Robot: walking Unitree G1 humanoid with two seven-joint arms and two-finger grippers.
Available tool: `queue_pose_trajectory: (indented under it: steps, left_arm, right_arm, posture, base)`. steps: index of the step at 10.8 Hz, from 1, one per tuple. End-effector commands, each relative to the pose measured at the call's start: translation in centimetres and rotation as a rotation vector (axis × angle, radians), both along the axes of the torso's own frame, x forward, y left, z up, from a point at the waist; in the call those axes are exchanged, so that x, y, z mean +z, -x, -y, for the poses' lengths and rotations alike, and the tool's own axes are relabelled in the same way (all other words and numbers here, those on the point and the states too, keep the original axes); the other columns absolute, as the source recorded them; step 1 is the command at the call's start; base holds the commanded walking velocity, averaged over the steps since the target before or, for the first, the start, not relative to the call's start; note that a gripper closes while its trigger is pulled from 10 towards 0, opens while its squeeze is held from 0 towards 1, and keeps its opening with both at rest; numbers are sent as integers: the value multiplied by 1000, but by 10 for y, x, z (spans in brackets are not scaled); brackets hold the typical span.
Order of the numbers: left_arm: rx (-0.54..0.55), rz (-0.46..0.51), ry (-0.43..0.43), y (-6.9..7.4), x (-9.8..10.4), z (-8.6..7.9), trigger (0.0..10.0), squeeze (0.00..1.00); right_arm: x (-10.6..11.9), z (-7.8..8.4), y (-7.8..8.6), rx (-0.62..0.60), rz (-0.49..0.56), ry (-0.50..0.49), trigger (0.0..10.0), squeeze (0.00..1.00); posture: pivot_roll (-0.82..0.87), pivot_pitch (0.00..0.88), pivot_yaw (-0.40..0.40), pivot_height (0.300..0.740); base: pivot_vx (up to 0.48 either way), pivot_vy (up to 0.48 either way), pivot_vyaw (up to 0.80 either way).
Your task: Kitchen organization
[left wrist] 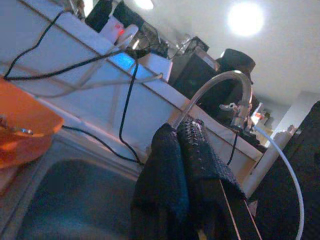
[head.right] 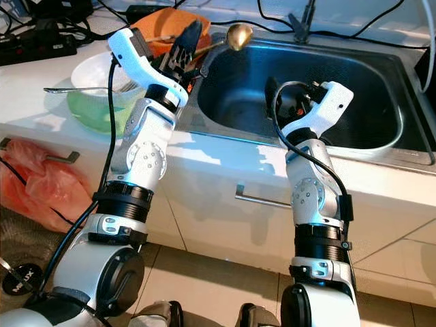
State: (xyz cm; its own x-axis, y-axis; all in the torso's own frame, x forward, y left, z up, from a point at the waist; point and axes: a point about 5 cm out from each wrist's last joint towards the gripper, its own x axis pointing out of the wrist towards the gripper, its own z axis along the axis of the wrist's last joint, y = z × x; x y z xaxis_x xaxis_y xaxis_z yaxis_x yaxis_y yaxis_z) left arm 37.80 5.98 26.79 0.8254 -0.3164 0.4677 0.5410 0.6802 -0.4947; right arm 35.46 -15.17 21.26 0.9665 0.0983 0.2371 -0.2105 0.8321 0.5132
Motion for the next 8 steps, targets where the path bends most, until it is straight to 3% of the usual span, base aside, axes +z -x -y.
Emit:
queue_pose_trajectory:
  steps: [1,3,8]
  left_arm:
    - [-98,-66,66,7,-15,23,0,0]
    - [-199,-190,136,5,-34,27,0,0]
    - [-322,-275,187,11,-46,39,0,0]
  right_arm:
    - [-1,-2,3,19,-2,-19,10000,0]
    - [-1,-12,5,81,-3,-68,10000,0]
    - [0,-26,13,203,-6,-152,10000,0]
  posture:
    - [-22,138,40,740]
    - [-22,139,43,740]
    - [-21,145,45,740]
  base:
    - [0,0,0]
    - [0,0,0]
    - [0,0,0]
